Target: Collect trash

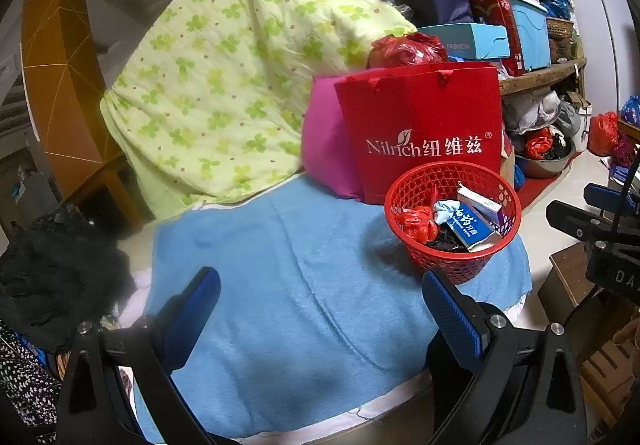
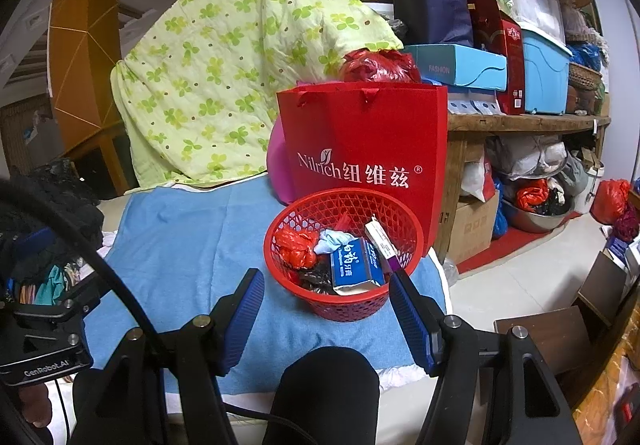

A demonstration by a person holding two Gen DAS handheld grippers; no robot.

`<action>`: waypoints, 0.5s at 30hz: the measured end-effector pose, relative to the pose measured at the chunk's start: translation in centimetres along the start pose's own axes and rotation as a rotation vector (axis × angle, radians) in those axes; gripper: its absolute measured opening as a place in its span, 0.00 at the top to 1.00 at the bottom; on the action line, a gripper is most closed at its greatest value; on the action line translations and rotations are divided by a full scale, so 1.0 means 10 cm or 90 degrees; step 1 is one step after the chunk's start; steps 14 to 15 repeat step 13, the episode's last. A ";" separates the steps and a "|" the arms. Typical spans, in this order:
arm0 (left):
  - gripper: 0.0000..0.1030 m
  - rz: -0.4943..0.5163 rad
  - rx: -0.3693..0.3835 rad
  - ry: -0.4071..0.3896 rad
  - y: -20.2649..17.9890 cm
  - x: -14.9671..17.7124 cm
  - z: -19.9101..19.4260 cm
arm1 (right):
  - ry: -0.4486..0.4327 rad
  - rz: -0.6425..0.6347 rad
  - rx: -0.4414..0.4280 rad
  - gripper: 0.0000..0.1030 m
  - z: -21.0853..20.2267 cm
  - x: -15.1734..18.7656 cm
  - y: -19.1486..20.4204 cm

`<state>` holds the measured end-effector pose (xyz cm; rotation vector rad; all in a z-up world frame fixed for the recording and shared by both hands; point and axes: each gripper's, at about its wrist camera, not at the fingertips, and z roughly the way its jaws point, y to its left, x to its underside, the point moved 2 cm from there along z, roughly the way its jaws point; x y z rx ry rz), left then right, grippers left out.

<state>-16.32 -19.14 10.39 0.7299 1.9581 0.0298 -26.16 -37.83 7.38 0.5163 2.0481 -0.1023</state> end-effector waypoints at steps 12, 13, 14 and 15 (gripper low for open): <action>0.02 -0.039 0.037 -0.011 0.15 -0.10 0.31 | 0.004 0.009 0.025 0.33 0.28 -0.15 0.02; 0.02 -0.056 0.041 -0.009 0.26 -0.10 0.38 | 0.000 0.001 0.018 0.33 0.31 -0.20 0.08; 0.02 -0.056 0.041 -0.009 0.26 -0.10 0.38 | 0.000 0.001 0.018 0.33 0.31 -0.20 0.08; 0.02 -0.056 0.041 -0.009 0.26 -0.10 0.38 | 0.000 0.001 0.018 0.33 0.31 -0.20 0.08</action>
